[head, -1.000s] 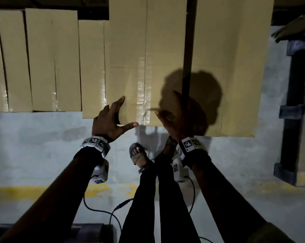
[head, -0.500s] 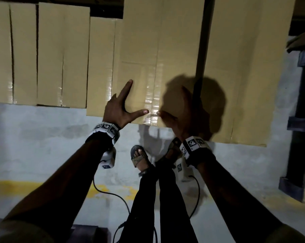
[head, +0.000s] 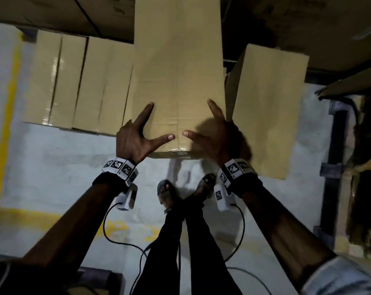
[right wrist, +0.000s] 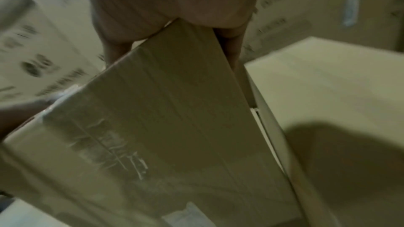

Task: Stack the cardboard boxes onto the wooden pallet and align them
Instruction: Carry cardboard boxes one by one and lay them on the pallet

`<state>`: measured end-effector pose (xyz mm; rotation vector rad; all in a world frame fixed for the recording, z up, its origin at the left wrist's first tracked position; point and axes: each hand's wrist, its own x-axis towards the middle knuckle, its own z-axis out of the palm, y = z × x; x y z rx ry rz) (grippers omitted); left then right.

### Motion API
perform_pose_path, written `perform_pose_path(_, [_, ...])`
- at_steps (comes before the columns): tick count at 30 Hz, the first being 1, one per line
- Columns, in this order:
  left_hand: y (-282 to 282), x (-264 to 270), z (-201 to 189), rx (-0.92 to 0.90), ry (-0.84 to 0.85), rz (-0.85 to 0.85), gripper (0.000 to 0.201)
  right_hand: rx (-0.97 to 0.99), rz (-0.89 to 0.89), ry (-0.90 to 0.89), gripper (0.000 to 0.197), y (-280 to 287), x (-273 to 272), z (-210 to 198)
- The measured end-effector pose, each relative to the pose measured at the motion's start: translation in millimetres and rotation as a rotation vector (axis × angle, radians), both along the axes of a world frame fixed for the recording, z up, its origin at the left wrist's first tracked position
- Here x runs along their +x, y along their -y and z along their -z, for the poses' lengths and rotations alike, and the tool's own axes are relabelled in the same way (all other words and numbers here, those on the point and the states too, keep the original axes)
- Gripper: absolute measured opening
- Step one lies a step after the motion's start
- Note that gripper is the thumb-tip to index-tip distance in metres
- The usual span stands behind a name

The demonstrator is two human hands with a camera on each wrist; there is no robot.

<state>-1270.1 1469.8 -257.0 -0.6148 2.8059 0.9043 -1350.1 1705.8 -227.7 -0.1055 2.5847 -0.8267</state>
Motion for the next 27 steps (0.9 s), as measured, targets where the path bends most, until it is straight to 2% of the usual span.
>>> perform_pose_path(3, [5.7,12.3,-52.5,-0.004,-0.022,-0.062,0.11,0.008,0.018,-0.122,0.113,13.9,6.6,-47.7])
perform_pose_path(6, [13.6,25.5,-122.9,-0.006,-0.058,-0.132,0.112,0.01,-0.002,-0.074,0.113,29.2,10.5,-114.6])
perform_pose_path(9, [21.0,55.0,-209.9,-0.057,-0.117,-0.215,0.117,-0.016,-0.095,-0.173,0.112,40.8,25.9,-198.0])
perform_pose_path(11, [18.5,59.1,-234.3,-0.049,-0.097,-0.239,0.117,-0.033,-0.104,-0.188,0.111,40.3,25.9,-218.8])
perform_pose_path(15, [5.3,87.3,-307.2,-0.098,-0.181,-0.337,0.117,-0.157,-0.199,-0.231,0.111,39.8,31.1,-282.9])
perform_pose_path(20, [-9.6,115.6,-357.0,-0.169,-0.278,-0.496,0.117,-0.264,-0.345,-0.279,0.11,46.9,29.4,-329.3])
perform_pose_path(24, [-16.1,148.2,-380.9,-0.17,-0.381,-0.649,0.117,-0.396,-0.489,-0.261,0.111,68.6,32.8,-343.3])
perform_pose_path(27, [-10.8,168.5,-389.0,-0.181,-0.394,-0.76,0.117,-0.447,-0.59,-0.283,0.114,97.7,37.1,-347.6])
